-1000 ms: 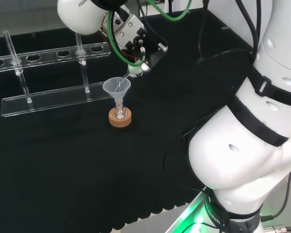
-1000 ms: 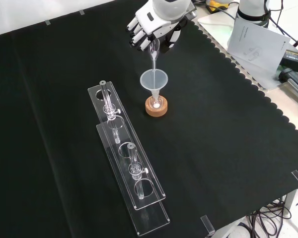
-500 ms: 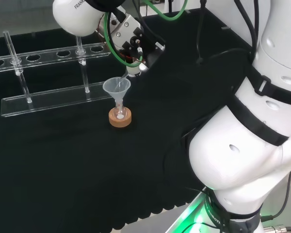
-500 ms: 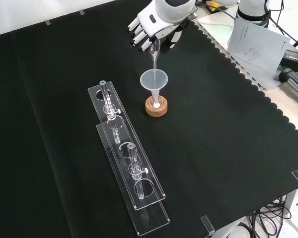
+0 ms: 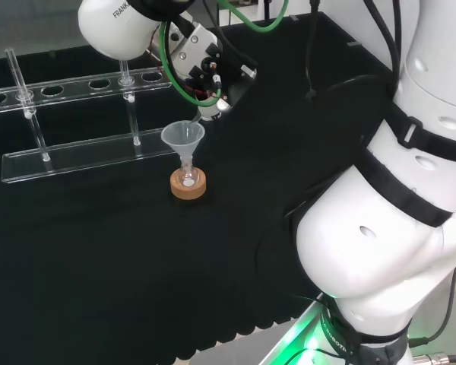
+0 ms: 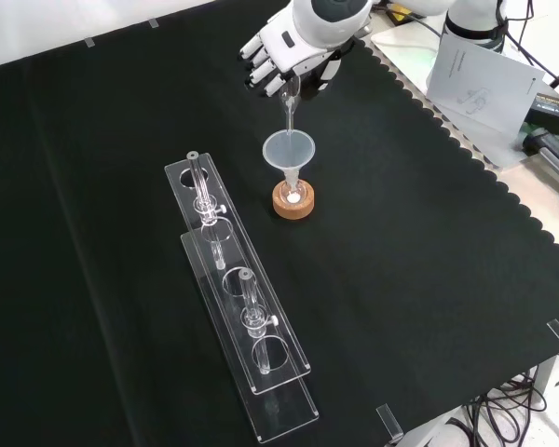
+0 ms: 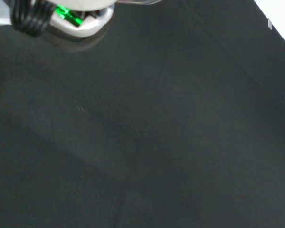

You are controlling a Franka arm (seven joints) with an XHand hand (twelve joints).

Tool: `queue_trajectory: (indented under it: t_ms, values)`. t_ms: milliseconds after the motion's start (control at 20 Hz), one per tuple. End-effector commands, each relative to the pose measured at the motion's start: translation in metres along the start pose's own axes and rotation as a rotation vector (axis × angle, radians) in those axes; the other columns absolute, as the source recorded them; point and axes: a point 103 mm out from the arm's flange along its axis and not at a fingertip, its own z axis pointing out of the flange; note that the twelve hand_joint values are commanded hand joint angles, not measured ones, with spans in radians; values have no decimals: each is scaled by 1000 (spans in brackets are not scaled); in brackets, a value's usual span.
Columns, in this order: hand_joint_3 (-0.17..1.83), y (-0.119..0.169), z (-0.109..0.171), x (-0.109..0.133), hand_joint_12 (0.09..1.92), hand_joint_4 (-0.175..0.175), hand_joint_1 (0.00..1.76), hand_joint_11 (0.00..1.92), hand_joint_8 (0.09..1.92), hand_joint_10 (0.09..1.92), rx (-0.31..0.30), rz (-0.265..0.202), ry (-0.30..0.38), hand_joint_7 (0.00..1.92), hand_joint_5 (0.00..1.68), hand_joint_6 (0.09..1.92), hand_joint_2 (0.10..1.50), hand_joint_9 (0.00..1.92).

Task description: Pour all the NaCl from the weighing funnel into the round-bottom flask.

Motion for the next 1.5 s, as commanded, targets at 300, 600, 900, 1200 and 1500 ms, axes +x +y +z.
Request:
queue_trajectory:
  t_ms: [300, 600, 900, 1200, 1500]
  values:
    - [598, -2, -6, 1, 1090, 175, 1102, 745, 642, 333, 1, 3, -49, 634, 1222, 741, 705, 986]
    - [598, -3, -11, 5, 1089, 175, 1102, 749, 641, 332, 13, 6, -97, 631, 1222, 740, 705, 986]
    - [598, -2, -12, 4, 1087, 175, 1102, 750, 640, 330, 20, 14, -130, 629, 1222, 740, 705, 985]
    - [597, -3, -14, 4, 1085, 175, 1102, 751, 640, 329, 25, 17, -134, 627, 1222, 740, 705, 985]
    - [597, -1, -11, 8, 1083, 175, 1102, 752, 640, 327, 16, 7, -123, 627, 1222, 740, 705, 984]
